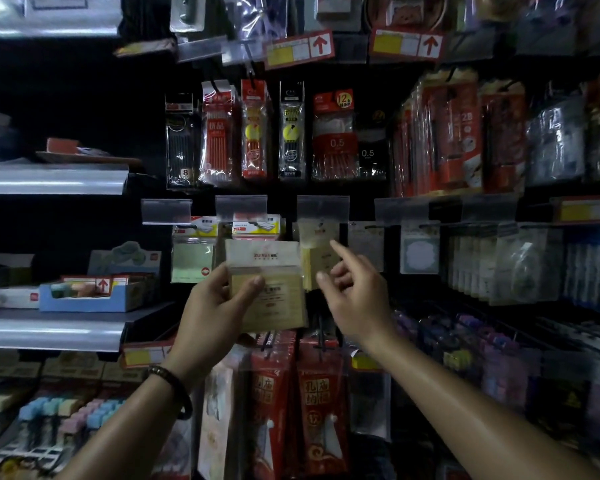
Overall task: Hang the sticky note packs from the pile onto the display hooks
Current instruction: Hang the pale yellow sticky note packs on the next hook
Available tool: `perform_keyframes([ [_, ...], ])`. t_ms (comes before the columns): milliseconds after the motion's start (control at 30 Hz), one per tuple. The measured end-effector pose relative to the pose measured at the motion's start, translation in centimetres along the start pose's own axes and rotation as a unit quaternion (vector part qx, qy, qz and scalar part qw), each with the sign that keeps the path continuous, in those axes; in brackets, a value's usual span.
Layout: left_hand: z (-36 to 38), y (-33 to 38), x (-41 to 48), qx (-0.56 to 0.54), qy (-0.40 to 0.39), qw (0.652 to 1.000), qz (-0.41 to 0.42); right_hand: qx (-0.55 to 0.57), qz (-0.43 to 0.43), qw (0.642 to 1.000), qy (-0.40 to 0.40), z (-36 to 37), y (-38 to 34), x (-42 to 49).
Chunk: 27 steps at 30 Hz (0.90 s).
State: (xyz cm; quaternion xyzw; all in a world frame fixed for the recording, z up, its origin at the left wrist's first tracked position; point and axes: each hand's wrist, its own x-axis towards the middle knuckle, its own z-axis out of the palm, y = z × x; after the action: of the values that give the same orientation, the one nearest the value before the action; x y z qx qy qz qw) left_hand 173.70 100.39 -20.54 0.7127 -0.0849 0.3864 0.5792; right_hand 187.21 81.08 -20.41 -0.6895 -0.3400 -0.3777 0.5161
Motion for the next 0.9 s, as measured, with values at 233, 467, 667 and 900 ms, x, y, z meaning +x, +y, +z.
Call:
perform_keyframes([
  [233,2.5,0.4,0.0,-0.028,-0.028,0.999,-0.029,0.276,0.095,0.954,-0.071,0.2,-2.2,-3.3],
  [467,2.3,-0.6,0.5,0.195,0.027,0.978,0.071,0.247,0.097,0.963,0.035,0.4,-1.3,-2.5],
  [667,1.8,-0.9,0.1,0.405,-0.008,0.902,0.149,0.207,0.038,0.972,0.107,0.7,0.2,-0.1],
  [900,1.4,-1.5,0.5,0.455,-0.024,0.874,0.169,0.091,0.018,0.992,0.085,1.1,1.2,2.2],
])
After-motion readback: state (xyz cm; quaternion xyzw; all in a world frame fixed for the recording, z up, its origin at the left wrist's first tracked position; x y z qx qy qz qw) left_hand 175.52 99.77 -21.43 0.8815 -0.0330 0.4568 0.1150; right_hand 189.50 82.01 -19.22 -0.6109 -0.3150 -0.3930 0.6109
